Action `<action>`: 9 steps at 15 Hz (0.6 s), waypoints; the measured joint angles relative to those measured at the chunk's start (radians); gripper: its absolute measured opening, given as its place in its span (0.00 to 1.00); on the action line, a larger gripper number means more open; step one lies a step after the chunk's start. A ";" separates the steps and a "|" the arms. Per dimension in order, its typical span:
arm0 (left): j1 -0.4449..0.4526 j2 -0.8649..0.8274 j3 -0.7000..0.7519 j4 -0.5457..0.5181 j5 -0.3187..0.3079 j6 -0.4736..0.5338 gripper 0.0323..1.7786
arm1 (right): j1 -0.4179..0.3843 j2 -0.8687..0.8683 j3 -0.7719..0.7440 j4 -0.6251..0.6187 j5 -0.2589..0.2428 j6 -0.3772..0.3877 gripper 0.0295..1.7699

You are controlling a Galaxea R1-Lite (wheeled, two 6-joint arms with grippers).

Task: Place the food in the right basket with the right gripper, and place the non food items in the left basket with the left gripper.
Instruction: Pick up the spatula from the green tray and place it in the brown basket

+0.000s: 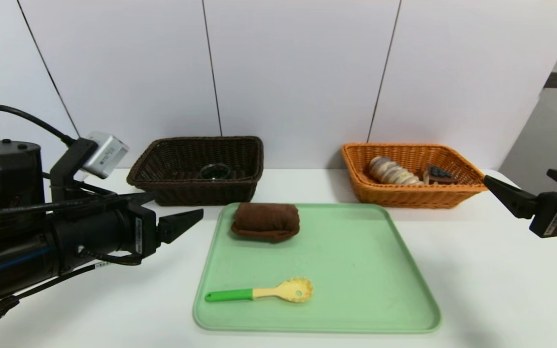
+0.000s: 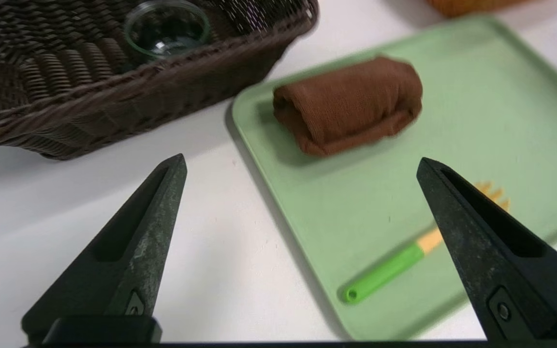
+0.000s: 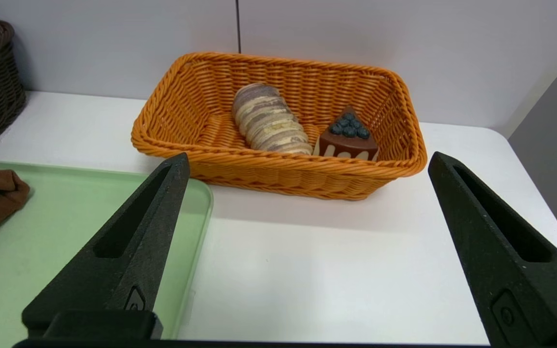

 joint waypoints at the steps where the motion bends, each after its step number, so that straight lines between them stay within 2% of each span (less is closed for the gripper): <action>1: -0.010 0.002 -0.040 0.090 -0.005 0.064 0.95 | 0.000 -0.003 0.006 -0.004 0.000 0.000 0.96; 4: -0.021 0.016 -0.214 0.406 -0.053 0.270 0.95 | 0.000 -0.011 0.024 -0.006 0.003 -0.001 0.96; 6: -0.032 0.041 -0.368 0.666 -0.067 0.444 0.95 | 0.000 -0.024 0.031 -0.005 0.032 -0.001 0.96; 9: -0.048 0.113 -0.617 1.073 -0.033 0.726 0.95 | 0.000 -0.063 0.066 0.002 0.097 -0.003 0.96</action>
